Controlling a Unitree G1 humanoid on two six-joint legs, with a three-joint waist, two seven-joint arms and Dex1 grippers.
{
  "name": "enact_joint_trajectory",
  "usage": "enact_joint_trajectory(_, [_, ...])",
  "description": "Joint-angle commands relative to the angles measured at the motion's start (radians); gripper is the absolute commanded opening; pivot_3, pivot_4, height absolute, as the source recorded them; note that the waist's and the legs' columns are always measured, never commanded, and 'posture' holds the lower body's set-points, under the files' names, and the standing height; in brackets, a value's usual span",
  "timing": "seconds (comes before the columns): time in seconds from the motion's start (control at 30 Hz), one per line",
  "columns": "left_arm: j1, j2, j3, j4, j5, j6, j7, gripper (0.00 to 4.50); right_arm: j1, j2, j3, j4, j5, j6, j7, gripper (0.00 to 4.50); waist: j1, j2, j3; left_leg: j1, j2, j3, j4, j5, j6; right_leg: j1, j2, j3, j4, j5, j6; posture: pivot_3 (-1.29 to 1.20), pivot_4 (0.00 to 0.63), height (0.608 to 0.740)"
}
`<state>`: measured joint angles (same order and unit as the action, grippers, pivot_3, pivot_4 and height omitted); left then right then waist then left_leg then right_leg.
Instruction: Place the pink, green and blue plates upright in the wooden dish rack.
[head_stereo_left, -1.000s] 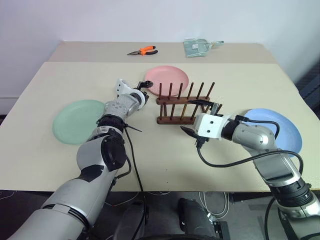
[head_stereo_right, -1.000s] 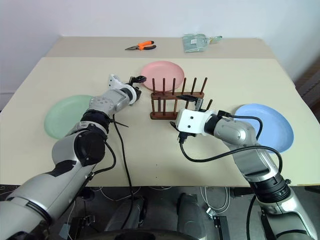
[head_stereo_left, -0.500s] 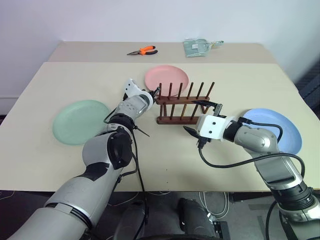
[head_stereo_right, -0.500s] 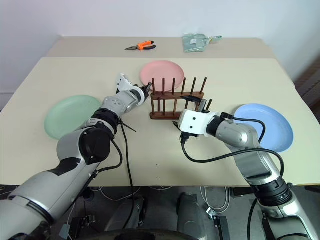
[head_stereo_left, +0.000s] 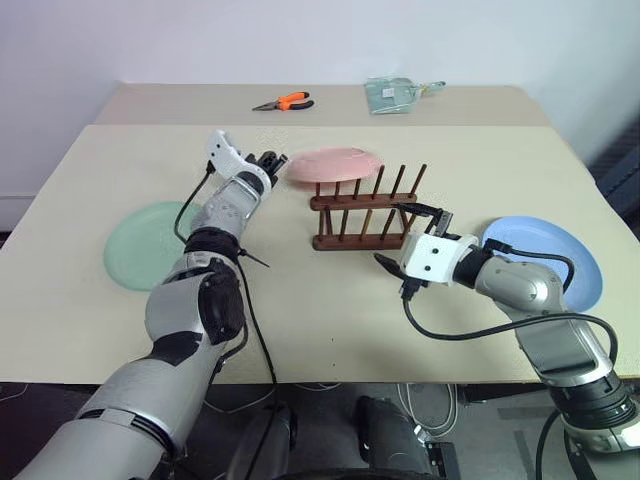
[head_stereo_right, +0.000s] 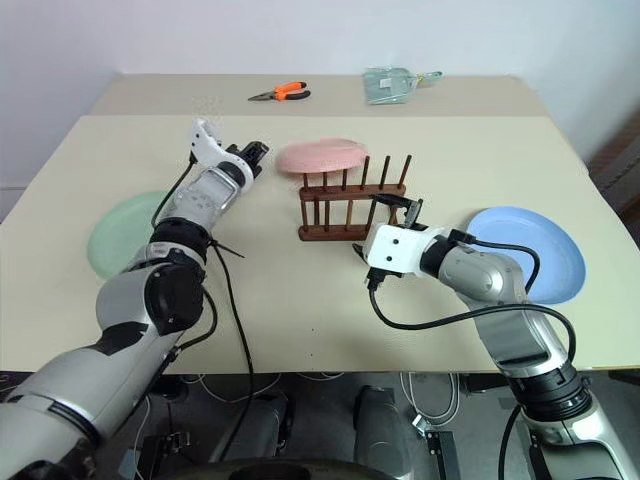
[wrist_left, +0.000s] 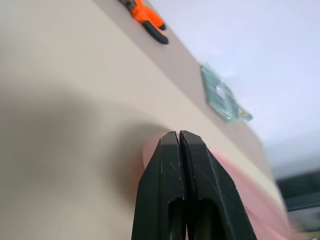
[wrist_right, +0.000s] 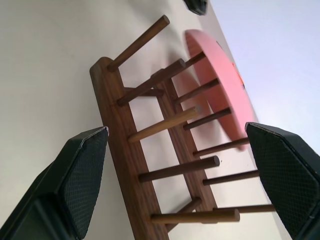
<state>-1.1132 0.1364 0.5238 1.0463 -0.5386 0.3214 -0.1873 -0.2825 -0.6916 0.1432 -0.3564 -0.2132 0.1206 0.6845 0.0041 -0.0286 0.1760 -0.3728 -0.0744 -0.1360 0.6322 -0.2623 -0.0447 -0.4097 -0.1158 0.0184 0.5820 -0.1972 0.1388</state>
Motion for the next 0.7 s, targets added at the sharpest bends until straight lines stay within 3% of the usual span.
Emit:
enact_joint_trajectory(0.03, [0.013,-0.001,-0.018,-0.127,-0.02,0.066,0.005,0.05,-0.035,0.009,-0.004,0.014,0.004,-0.037,-0.005,4.5,0.003,0.0,0.0,0.0,0.0,0.0,0.0,0.0,0.0,0.0,0.0,0.0,0.0,0.0,0.0,0.0,0.15,0.74])
enact_joint_trajectory(0.2, [0.026,-0.036,0.081,-0.163,-0.134,0.14,0.068,0.05,-0.05,0.021,0.008,0.043,0.0,-0.06,-0.008,4.5,0.006,0.0,0.0,0.0,0.0,0.0,0.0,0.0,0.0,0.0,0.0,0.0,0.0,0.0,0.0,0.0,0.15,0.74])
enact_joint_trajectory(0.3, [0.018,-0.061,0.146,-0.154,-0.21,0.173,0.115,0.85,-0.05,0.024,0.009,0.046,-0.003,-0.065,-0.01,4.5,0.006,0.0,0.0,0.0,0.0,0.0,0.0,0.0,0.0,0.0,0.0,0.0,0.0,0.0,0.0,0.0,0.15,0.74])
enact_joint_trajectory(0.53, [-0.012,-0.128,0.205,-0.125,-0.33,0.221,0.102,4.32,-0.018,0.022,-0.005,0.017,-0.012,-0.051,-0.021,4.5,0.006,0.0,0.0,0.0,0.0,0.0,0.0,0.0,0.0,0.0,0.0,0.0,0.0,0.0,0.0,0.0,0.15,0.74])
enact_joint_trajectory(0.7, [-0.067,-0.141,0.241,-0.006,-0.36,0.153,0.068,4.32,-0.01,0.024,-0.005,0.005,-0.017,-0.041,-0.026,4.5,0.006,0.0,0.0,0.0,0.0,0.0,0.0,0.0,0.0,0.0,0.0,0.0,0.0,0.0,0.0,0.0,0.15,0.74])
